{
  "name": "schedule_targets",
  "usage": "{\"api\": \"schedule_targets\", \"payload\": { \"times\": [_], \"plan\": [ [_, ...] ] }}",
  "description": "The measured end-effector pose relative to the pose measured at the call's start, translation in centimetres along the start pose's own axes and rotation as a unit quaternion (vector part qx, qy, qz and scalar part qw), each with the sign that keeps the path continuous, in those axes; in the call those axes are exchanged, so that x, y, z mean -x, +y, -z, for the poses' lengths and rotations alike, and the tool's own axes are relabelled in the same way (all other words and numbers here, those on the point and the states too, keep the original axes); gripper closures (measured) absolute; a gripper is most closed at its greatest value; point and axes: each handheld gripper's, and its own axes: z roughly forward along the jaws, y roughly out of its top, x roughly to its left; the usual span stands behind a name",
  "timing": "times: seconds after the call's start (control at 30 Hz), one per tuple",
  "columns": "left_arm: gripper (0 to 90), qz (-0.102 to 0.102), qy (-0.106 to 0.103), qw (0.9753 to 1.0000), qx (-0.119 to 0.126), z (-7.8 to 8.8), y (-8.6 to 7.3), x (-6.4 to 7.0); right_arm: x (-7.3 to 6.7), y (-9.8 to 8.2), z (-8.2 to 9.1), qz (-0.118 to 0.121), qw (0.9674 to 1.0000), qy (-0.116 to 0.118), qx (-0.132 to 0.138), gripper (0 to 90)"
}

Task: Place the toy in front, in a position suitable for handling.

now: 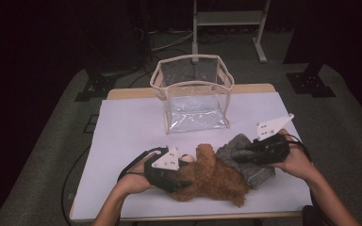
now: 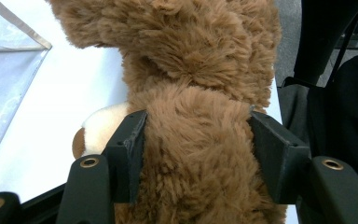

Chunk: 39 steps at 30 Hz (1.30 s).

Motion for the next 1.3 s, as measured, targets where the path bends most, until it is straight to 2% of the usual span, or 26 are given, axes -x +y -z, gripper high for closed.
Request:
{"api": "schedule_targets", "payload": {
  "times": [0.13,0.23,0.37,0.57,0.63,0.7,0.8,0.9,0.97,1.07,1.2,1.3],
  "plan": [
    [40.0,0.0,-0.003,1.0,-0.002,0.0,0.0,0.1,-1.5,0.6,-1.9,0.025,0.9992,0.028,-0.013,74.5],
    [39.6,0.003,0.001,1.0,0.001,0.0,-0.1,0.1,-1.0,0.4,-1.3,0.018,0.9996,0.019,-0.008,74.6],
    [39.2,0.004,0.005,1.0,0.001,-0.2,0.1,-0.1,-0.1,-0.2,-0.2,-0.007,1.0,0.001,0.003,74.9],
    [39.2,0.002,0.008,1.0,-0.004,-0.2,0.3,-0.1,-0.8,1.3,-2.1,0.017,0.9998,0.008,-0.006,74.9],
    [38.6,0.002,0.011,0.9999,-0.006,-0.1,0.3,-0.1,-0.8,1.8,-2.8,0.016,0.9998,0.012,-0.01,75.0],
    [37.2,0.005,0.012,0.9999,-0.006,0.0,0.5,-0.2,-0.9,1.7,-3.5,0.022,0.9994,0.007,-0.025,75.1],
    [35.2,0.003,0.006,1.0,0.0,0.2,1.0,-0.3,-1.2,1.4,-3.8,0.02,0.9993,0.021,-0.022,75.2],
    [31.1,0.01,-0.01,0.9997,0.017,0.1,1.8,-0.4,-1.9,1.2,-3.9,0.028,0.9989,0.028,-0.023,75.2],
    [29.0,0.015,-0.017,0.9996,0.018,-0.1,2.2,-0.4,-2.1,1.1,-3.9,0.038,0.9985,0.03,-0.024,75.2],
    [26.3,0.034,-0.03,0.9988,0.02,-0.9,2.6,-0.7,-2.2,1.1,-3.9,0.038,0.9986,0.028,-0.025,75.2],
    [25.7,0.051,-0.029,0.9981,0.02,-1.5,2.8,-1.3,-2.1,0.9,-3.9,0.041,0.9985,0.031,-0.017,75.2],
    [22.2,0.066,-0.031,0.9969,0.029,-1.2,2.9,-1.9,-2.1,0.8,-3.9,0.044,0.9983,0.034,-0.015,75.2]
  ]
}}
